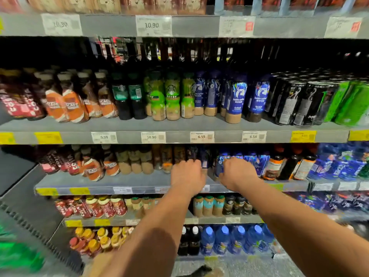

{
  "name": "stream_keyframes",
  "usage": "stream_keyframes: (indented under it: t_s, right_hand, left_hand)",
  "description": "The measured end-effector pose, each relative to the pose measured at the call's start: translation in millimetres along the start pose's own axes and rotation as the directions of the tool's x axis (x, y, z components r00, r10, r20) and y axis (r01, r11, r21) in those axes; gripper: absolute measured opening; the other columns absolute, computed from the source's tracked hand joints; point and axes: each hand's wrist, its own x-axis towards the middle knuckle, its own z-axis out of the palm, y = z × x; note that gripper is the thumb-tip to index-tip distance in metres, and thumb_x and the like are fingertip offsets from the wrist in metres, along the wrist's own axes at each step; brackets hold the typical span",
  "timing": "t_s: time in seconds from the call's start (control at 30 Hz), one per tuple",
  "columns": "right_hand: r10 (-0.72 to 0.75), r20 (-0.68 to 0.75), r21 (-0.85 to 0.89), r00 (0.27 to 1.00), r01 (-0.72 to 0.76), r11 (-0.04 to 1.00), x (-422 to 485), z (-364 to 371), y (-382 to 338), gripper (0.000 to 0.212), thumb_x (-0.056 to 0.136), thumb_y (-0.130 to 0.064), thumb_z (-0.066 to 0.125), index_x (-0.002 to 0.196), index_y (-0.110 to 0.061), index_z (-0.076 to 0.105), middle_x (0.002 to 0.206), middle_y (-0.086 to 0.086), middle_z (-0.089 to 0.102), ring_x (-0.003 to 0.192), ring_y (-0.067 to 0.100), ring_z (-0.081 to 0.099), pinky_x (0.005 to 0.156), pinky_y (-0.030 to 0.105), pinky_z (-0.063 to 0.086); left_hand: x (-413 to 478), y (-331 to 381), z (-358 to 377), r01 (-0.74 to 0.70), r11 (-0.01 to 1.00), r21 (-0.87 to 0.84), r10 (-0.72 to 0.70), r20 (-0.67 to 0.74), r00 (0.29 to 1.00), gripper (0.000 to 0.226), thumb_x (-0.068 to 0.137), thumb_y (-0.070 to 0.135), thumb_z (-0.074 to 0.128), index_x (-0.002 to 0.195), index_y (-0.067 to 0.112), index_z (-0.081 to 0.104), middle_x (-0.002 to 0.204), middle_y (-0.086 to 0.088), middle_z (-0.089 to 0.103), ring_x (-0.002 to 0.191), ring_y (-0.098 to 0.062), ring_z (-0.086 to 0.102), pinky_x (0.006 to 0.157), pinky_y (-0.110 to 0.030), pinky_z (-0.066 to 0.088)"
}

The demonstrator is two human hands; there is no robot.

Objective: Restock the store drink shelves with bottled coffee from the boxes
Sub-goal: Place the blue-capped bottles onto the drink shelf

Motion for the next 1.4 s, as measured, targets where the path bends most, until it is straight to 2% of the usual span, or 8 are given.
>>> stream_keyframes:
  t_s: [0.37, 0.57, 0.7, 0.87, 1.1, 1.2, 1.3, 1.4]
  right_hand:
    - [-0.19, 0.207, 0.061, 0.96, 0.181, 0.982, -74.6, 116.8, -9.0, 0.029, 0.088, -0.025, 0.052, 0.112, -0.013, 0.061, 0.117, 0.01, 0.065, 0.109, 0.029, 0.062, 0.082, 0.033, 0.049]
    - [-0.229, 0.384, 0.071, 0.894, 0.219, 0.973, -105.8, 210.8, -23.7, 0.032, 0.091, -0.026, 0.049, 0.117, -0.011, 0.058, 0.123, 0.012, 0.061, 0.113, 0.032, 0.058, 0.082, 0.035, 0.048]
    - [-0.199, 0.509, 0.064, 0.837, 0.193, 0.979, -113.7, 280.0, -37.8, 0.035, 0.091, -0.028, 0.049, 0.121, -0.012, 0.056, 0.128, 0.012, 0.057, 0.117, 0.032, 0.055, 0.088, 0.035, 0.047]
    - [-0.112, 0.626, 0.085, 0.772, 0.074, 0.994, -123.6, 368.6, -52.4, 0.03, 0.09, -0.024, 0.046, 0.114, -0.013, 0.059, 0.119, 0.01, 0.06, 0.109, 0.03, 0.059, 0.082, 0.032, 0.045]
    - [-0.033, 0.735, 0.057, 0.677, -0.013, 0.998, -125.2, 476.7, -65.6, 0.025, 0.092, -0.024, 0.046, 0.114, -0.017, 0.056, 0.112, 0.005, 0.059, 0.102, 0.025, 0.058, 0.074, 0.029, 0.038]
    - [-0.05, 0.729, 0.115, 0.683, -0.05, 0.992, -112.5, 525.7, -69.5, 0.02, 0.091, -0.022, 0.05, 0.108, -0.017, 0.059, 0.101, 0.005, 0.058, 0.091, 0.025, 0.057, 0.071, 0.027, 0.039]
    - [-0.108, 0.674, 0.224, 0.731, -0.062, 0.973, -95.8, 584.1, -72.6, 0.019, 0.087, -0.019, 0.053, 0.105, -0.017, 0.061, 0.105, 0.004, 0.062, 0.097, 0.029, 0.06, 0.076, 0.029, 0.046]
    - [-0.23, 0.566, 0.302, 0.792, 0.061, 0.951, -79.0, 642.5, -78.9, 0.029, 0.084, -0.016, 0.056, 0.112, -0.014, 0.061, 0.109, 0.01, 0.061, 0.103, 0.032, 0.057, 0.084, 0.036, 0.048]
  left_hand:
    - [-102.7, 11.4, 110.7, 0.163, 0.986, 0.043, -0.168, 0.224, 0.96, 0.035, 0.094, 0.031, 0.048, 0.125, 0.016, 0.052, 0.123, -0.01, 0.059, 0.114, -0.031, 0.055, 0.085, -0.035, 0.044]
    - [-144.1, -6.0, 201.9, 0.158, 0.986, 0.05, -0.165, 0.396, 0.903, 0.026, 0.093, 0.031, 0.048, 0.113, 0.016, 0.056, 0.114, -0.007, 0.062, 0.104, -0.027, 0.061, 0.078, -0.035, 0.047]
    - [-157.9, -19.7, 270.3, 0.147, 0.988, 0.045, -0.15, 0.497, 0.855, 0.03, 0.095, 0.031, 0.048, 0.119, 0.015, 0.054, 0.117, -0.007, 0.062, 0.108, -0.027, 0.06, 0.078, -0.033, 0.046]
    - [-166.3, -39.2, 357.0, 0.117, 0.993, 0.027, -0.107, 0.636, 0.764, 0.028, 0.095, 0.027, 0.048, 0.12, 0.014, 0.051, 0.123, -0.009, 0.057, 0.115, -0.03, 0.054, 0.084, -0.037, 0.044]
    - [-179.8, -69.1, 470.1, 0.058, 0.998, 0.031, -0.063, 0.695, 0.716, 0.024, 0.095, 0.029, 0.043, 0.114, 0.015, 0.048, 0.112, -0.006, 0.056, 0.105, -0.026, 0.056, 0.073, -0.036, 0.041]
    - [-178.7, -82.3, 515.0, 0.09, 0.996, 0.03, -0.084, 0.703, 0.706, 0.019, 0.096, 0.026, 0.043, 0.111, 0.015, 0.047, 0.11, -0.006, 0.055, 0.101, -0.026, 0.056, 0.068, -0.035, 0.037]
    - [-178.6, -92.5, 562.9, 0.151, 0.988, 0.027, -0.129, 0.679, 0.723, 0.018, 0.095, 0.024, 0.045, 0.11, 0.014, 0.048, 0.112, -0.008, 0.055, 0.104, -0.027, 0.055, 0.068, -0.034, 0.036]
    - [-175.0, -99.0, 614.1, 0.156, 0.986, 0.064, -0.162, 0.611, 0.774, 0.024, 0.094, 0.027, 0.049, 0.115, 0.015, 0.049, 0.117, -0.007, 0.053, 0.111, -0.026, 0.05, 0.076, -0.034, 0.039]
